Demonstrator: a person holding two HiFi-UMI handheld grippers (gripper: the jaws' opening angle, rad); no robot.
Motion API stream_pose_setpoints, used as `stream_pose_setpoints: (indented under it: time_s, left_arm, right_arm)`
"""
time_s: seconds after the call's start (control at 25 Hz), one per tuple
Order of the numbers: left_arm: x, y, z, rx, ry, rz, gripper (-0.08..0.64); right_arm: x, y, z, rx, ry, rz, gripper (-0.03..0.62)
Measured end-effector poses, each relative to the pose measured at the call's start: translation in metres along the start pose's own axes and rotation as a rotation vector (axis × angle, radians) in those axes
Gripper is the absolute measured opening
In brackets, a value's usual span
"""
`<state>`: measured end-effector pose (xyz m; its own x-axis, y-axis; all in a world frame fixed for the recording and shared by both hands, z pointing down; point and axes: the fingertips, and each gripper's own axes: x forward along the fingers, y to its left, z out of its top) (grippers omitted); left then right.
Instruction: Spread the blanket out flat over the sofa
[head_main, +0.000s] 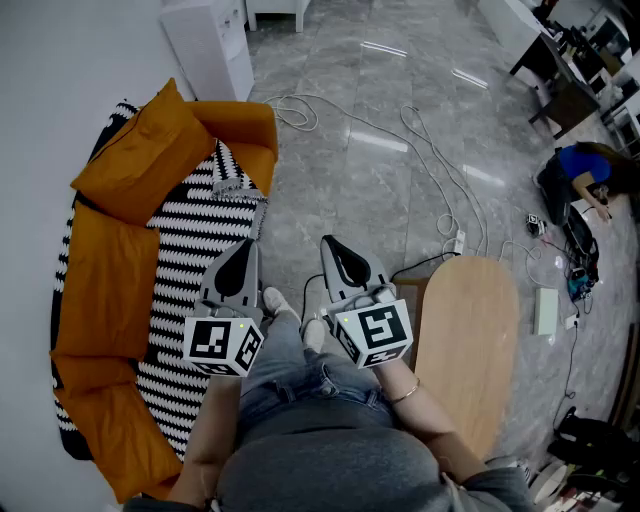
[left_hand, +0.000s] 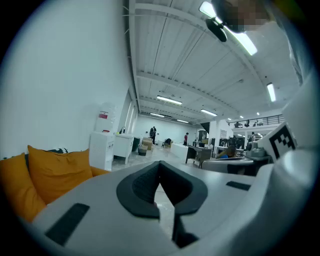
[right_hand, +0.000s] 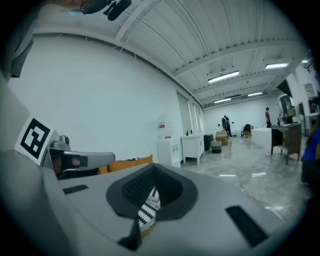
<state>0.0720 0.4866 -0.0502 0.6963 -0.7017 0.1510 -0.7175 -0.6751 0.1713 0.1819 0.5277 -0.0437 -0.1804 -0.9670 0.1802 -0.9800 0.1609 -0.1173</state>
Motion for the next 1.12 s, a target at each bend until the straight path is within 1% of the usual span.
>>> stream_pose_setpoints:
  time_s: [0.24,0.48,0.6,0.76,1.12]
  left_arm:
    - [0.000,-0.010,-0.002,0.018,0.006,0.002,0.017]
    - [-0.001,-0.005,-0.006,0.027,0.029,0.017,0.017]
    - [-0.003,0.001,-0.007,0.024,0.038,0.043,0.017]
    - [-0.005,0.011,-0.006,0.021,0.030,0.085,0.018]
    - [0.004,0.050,-0.011,0.015,0.045,0.153,0.018]
  right_arm:
    - [-0.011,-0.004,-0.003,0.012,-0.007,-0.001,0.009]
    - [-0.011,-0.013,-0.006,0.068,-0.011,-0.013,0.011]
    - [-0.009,-0.013,-0.007,0.087,-0.006,0.005,0.011]
    - [-0.004,-0.014,-0.009,0.102,-0.011,0.027,0.011]
    - [0.025,-0.016,-0.021,0.118,0.033,0.024,0.011]
